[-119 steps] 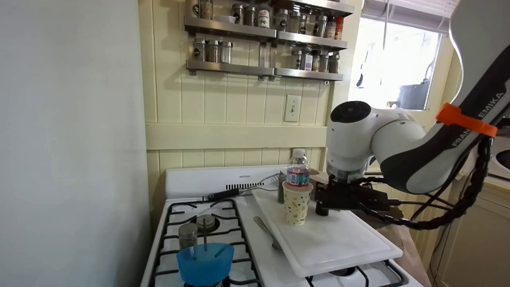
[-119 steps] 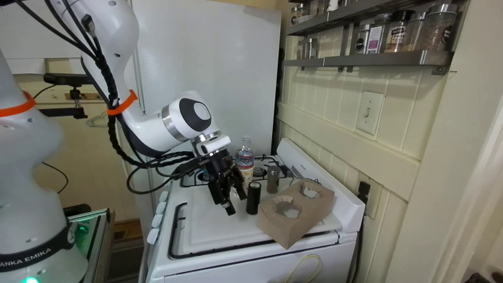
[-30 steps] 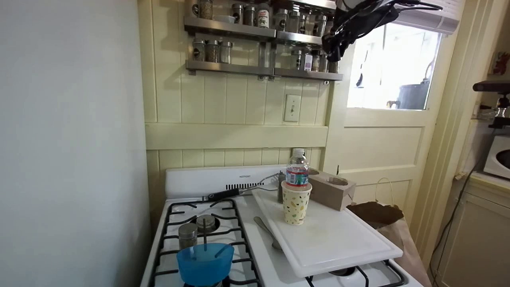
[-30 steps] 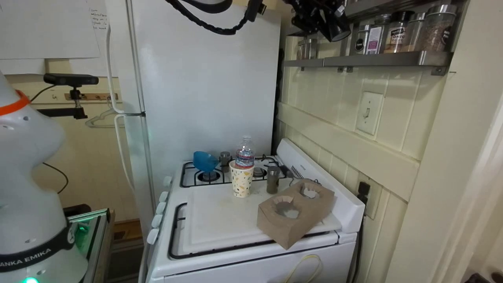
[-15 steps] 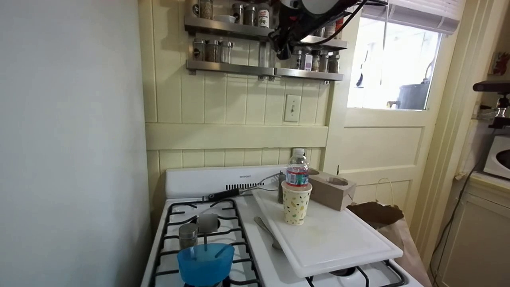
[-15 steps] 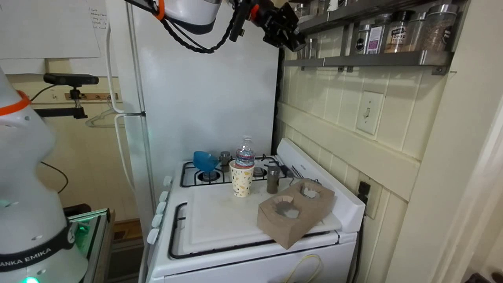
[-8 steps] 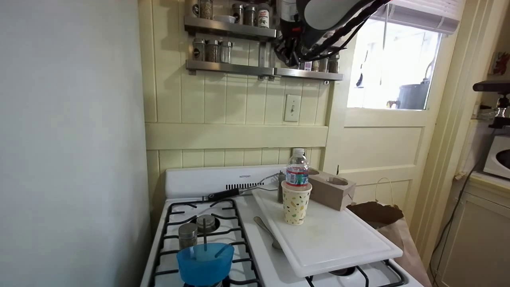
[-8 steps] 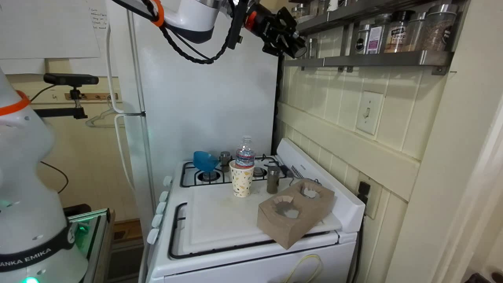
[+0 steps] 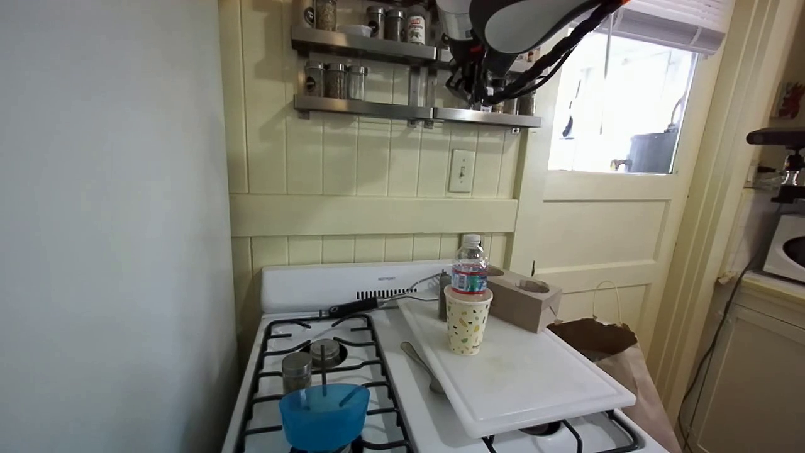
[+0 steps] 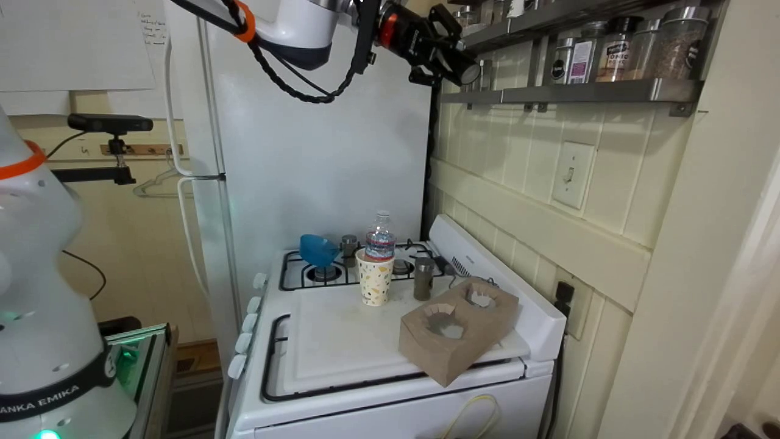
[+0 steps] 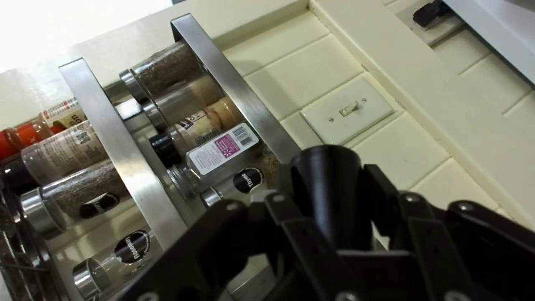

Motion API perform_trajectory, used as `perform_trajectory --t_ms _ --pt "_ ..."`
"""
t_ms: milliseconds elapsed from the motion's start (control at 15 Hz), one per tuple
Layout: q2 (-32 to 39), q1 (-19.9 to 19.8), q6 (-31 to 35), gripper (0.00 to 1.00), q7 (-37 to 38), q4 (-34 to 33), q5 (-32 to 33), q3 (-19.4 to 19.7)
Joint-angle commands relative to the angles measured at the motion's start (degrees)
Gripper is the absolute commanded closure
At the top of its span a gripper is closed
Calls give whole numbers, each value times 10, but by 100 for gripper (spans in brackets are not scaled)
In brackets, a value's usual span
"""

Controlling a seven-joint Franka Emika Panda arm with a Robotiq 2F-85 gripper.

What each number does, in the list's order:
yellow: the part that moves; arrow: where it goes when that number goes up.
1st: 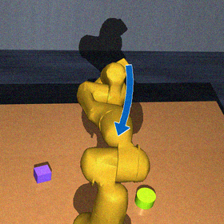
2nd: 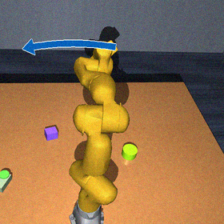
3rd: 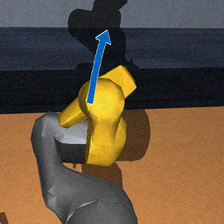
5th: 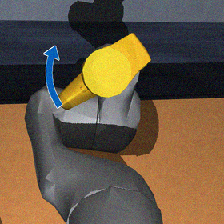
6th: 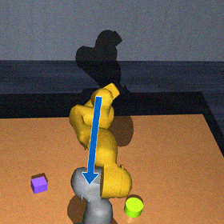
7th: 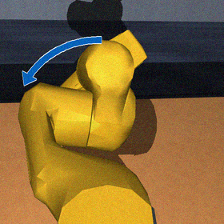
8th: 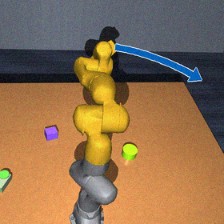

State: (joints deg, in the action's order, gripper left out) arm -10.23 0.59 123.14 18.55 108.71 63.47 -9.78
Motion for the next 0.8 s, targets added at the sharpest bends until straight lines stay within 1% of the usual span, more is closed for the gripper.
perform_trajectory --t_ms 0,333,533,733 --pt "11 12 -2 80 -5 -12 17 12" --pt "64 20 2 80 -37 -66 89 9" --pt "91 32 8 80 -53 -89 113 10" --pt "109 39 12 80 -48 -107 128 14"
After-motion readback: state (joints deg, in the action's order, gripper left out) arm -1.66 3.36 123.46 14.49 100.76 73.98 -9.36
